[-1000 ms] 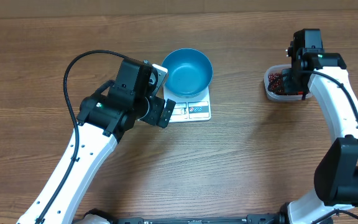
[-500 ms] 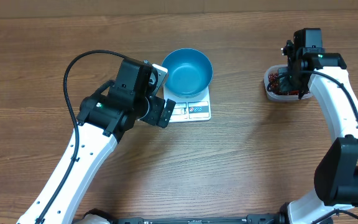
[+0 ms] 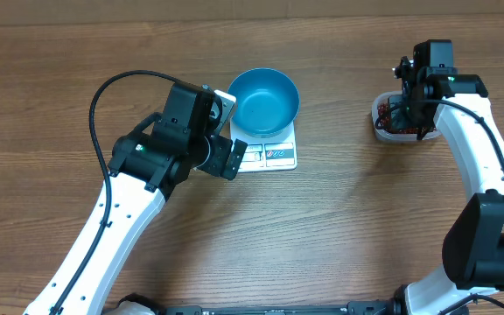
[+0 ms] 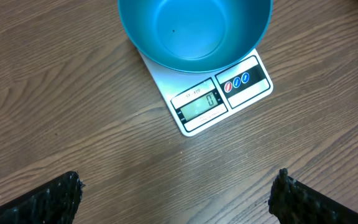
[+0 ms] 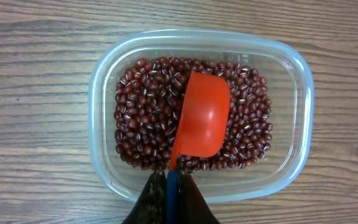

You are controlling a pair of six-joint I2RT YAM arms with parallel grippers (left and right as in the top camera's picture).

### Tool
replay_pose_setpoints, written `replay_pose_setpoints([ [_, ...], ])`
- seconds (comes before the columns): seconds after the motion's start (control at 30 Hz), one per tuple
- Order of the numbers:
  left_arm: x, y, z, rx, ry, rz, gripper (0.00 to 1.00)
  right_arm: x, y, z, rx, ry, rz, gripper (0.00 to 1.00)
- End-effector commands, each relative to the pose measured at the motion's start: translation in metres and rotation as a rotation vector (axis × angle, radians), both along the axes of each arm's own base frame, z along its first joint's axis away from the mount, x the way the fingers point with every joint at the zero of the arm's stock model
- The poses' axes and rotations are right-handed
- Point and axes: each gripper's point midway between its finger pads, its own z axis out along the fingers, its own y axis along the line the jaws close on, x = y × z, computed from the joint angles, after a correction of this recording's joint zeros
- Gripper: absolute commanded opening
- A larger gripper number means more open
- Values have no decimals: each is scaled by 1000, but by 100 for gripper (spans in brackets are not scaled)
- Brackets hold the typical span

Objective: Scoop item into bowl and weigh 150g on scale
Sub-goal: 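Lower the red cup into the beans and scoop with the right gripper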

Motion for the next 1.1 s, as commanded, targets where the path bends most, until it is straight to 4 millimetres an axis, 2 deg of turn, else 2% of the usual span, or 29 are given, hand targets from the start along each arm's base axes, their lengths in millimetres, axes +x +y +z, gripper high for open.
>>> replay_pose_setpoints([
  [0.0, 3, -2, 3, 9, -13, -17, 99, 2, 11, -7, 58, -2, 25, 4],
  [0.27, 3, -2, 3, 9, -13, -17, 99, 4, 40, -9, 221, -17, 81, 3],
  [0.63, 3, -2, 3, 9, -13, -17, 99, 0, 36, -10, 236, 2, 52, 4],
  [1.07, 3, -2, 3, 9, -13, -17, 99, 1, 41, -1, 454, -26, 46, 3],
])
